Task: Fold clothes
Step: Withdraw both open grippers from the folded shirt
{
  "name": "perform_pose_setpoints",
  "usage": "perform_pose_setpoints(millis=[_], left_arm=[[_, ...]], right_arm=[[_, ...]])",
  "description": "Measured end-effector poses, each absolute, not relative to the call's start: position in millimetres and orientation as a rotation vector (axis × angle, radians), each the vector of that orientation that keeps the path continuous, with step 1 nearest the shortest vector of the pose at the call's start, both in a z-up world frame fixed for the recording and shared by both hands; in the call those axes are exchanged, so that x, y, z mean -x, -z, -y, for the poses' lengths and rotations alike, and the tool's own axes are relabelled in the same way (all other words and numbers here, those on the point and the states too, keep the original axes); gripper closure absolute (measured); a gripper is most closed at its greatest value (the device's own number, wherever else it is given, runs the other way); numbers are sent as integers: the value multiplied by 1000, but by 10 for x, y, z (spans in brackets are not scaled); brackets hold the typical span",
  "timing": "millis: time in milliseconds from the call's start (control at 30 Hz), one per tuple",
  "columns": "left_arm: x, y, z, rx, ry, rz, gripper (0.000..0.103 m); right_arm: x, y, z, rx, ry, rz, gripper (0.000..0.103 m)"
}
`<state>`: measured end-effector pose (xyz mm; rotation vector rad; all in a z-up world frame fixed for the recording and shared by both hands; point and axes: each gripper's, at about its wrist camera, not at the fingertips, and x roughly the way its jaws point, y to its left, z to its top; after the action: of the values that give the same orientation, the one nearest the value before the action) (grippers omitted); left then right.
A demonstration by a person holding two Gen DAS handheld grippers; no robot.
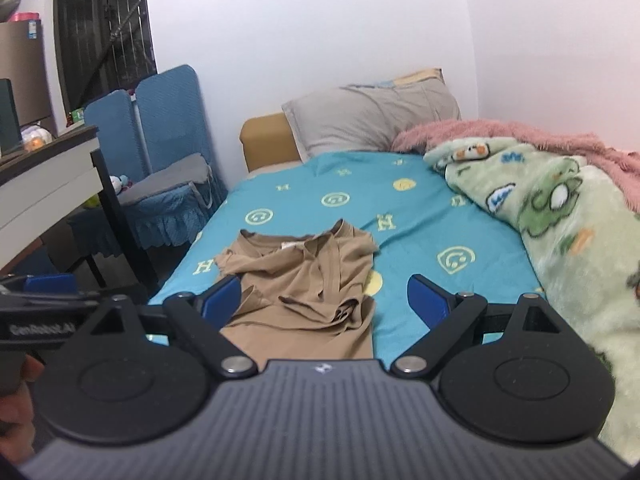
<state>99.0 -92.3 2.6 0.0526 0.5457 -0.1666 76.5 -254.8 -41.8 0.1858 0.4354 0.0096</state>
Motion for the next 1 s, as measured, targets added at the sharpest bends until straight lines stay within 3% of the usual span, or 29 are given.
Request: perform_pose_setpoints(millis=[467,700,1000], left_arm=[[-1176,34,1052,-34,175,-537,0],[-1135,404,957,-142,175,-428,1],[-1240,794,888,-136,257,-486,1]], right_arm=[[-780,451,2564,-234,-7,-452,12],[-914,583,2404,-201,-6,-427,12],[-1079,771,2310,-174,65,-456,12]])
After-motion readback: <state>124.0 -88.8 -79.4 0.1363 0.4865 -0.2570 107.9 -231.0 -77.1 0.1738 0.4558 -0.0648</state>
